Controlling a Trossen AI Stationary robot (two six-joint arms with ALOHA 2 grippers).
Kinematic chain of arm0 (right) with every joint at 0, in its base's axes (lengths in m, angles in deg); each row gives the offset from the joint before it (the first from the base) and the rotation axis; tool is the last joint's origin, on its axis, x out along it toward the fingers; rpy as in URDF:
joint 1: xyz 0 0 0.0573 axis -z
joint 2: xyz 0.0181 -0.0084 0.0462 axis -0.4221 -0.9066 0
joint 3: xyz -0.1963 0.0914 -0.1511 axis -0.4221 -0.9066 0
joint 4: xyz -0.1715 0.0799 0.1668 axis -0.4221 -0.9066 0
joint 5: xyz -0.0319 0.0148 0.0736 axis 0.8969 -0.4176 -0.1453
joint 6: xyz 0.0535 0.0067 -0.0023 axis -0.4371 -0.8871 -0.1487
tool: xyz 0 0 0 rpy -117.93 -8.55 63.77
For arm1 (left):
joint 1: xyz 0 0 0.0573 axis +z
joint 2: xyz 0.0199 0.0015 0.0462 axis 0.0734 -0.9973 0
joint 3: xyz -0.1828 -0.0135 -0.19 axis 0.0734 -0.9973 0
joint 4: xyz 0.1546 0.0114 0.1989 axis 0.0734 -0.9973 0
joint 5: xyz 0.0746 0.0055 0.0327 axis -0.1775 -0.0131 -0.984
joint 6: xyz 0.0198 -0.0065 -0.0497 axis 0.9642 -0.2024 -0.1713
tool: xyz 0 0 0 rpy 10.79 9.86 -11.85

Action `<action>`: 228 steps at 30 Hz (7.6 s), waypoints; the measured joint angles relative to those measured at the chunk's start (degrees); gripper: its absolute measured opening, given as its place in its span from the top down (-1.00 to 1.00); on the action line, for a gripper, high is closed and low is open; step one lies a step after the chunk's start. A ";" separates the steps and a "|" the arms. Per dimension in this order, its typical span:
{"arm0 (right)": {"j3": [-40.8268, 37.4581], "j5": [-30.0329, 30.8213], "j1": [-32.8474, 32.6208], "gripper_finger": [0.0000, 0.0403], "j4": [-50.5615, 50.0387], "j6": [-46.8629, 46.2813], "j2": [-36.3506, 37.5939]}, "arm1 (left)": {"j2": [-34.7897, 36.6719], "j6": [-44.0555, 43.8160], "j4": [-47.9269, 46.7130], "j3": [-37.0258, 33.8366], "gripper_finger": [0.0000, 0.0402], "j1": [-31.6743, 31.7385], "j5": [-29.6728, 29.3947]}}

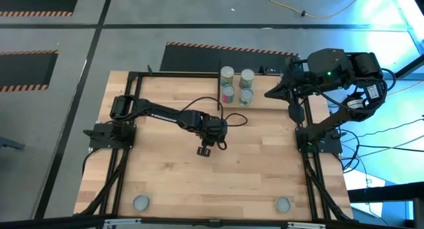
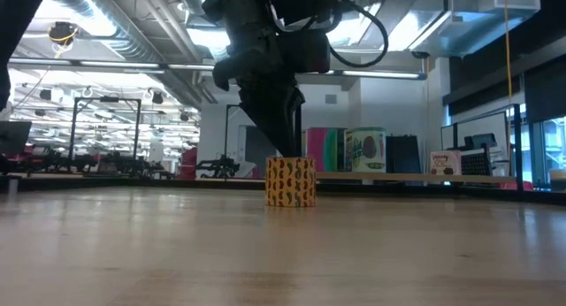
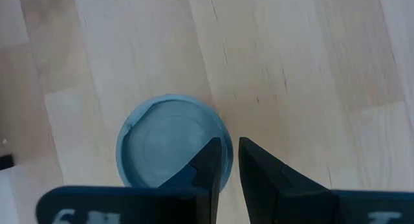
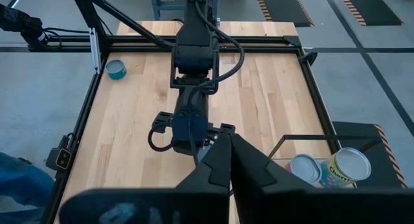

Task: Pick and place cans onto a shelf
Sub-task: Put the canned chili beans on the shelf

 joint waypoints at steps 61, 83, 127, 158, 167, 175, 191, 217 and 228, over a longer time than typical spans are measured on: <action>-0.02 -2.01 -0.02 0.92 -5.40 3.56 1.85 | -2.62 26.60 -28.43 51.67 1.00 2.49 3.39; -2.21 -2.05 -0.02 0.80 -5.21 3.14 3.54 | -7.54 28.21 -27.01 51.98 1.00 3.35 15.88; -36.18 -34.06 2.99 0.70 27.65 41.35 3.50 | -1.81 31.26 -29.61 51.91 1.00 5.35 48.41; -24.88 -5.24 3.78 0.70 22.41 29.39 12.27 | -1.92 24.51 -25.84 51.84 1.00 9.72 15.01; -23.67 2.12 3.80 0.70 15.22 18.66 16.28 | -3.12 19.29 -9.62 51.93 1.00 14.73 10.85; -23.67 2.12 3.80 0.70 9.90 16.28 17.03 | -5.69 19.10 0.79 51.88 1.00 16.50 12.29; -23.67 12.55 3.80 0.70 8.66 16.28 21.24 | -17.20 16.04 9.85 51.84 1.00 17.71 12.33; -23.69 12.44 3.80 0.70 8.48 16.44 21.79 | -30.77 16.05 3.19 51.84 1.00 7.85 11.79; -23.69 12.44 3.80 0.70 8.43 16.44 21.79 | -32.23 16.50 -5.27 51.84 1.00 7.58 9.06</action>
